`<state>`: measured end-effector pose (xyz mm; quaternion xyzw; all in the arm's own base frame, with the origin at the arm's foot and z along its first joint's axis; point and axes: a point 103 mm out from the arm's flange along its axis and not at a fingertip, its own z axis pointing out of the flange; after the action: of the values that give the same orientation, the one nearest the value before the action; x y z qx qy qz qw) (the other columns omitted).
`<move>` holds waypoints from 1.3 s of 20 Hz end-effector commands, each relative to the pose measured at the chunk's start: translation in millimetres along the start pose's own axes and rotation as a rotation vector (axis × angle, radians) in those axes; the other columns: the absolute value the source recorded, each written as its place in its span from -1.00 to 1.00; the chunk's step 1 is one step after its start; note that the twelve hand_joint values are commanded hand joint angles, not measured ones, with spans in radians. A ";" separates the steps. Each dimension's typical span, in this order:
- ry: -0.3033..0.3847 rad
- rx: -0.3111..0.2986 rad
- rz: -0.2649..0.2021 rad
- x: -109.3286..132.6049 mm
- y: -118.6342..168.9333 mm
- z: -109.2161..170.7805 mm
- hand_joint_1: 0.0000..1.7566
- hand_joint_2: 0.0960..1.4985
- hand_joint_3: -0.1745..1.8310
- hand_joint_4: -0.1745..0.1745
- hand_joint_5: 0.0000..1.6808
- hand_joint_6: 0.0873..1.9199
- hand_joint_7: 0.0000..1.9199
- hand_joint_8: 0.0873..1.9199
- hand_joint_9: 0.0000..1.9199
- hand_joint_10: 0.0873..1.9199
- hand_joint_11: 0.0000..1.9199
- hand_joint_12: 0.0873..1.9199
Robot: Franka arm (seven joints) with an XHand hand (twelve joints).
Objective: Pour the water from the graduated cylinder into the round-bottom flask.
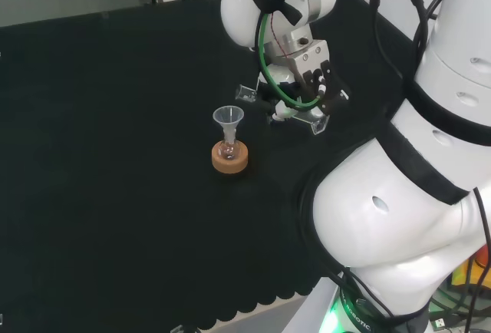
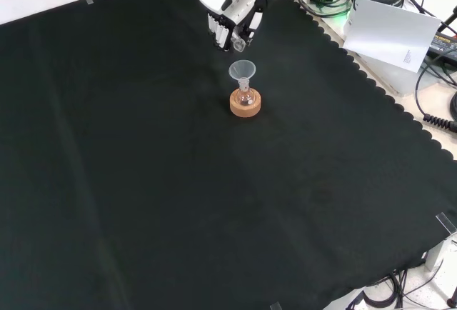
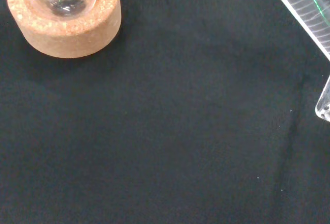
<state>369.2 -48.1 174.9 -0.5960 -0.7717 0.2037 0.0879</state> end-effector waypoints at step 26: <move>-0.206 0.131 0.075 3.2 -1.7 2.2 0.28 0.55 -0.83 -1.00 0.02 0.21 0.05 -0.45 0.35 -0.90 0.20 -0.24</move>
<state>385.3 -16.7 223.6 -0.5950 -0.7727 0.2202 0.0202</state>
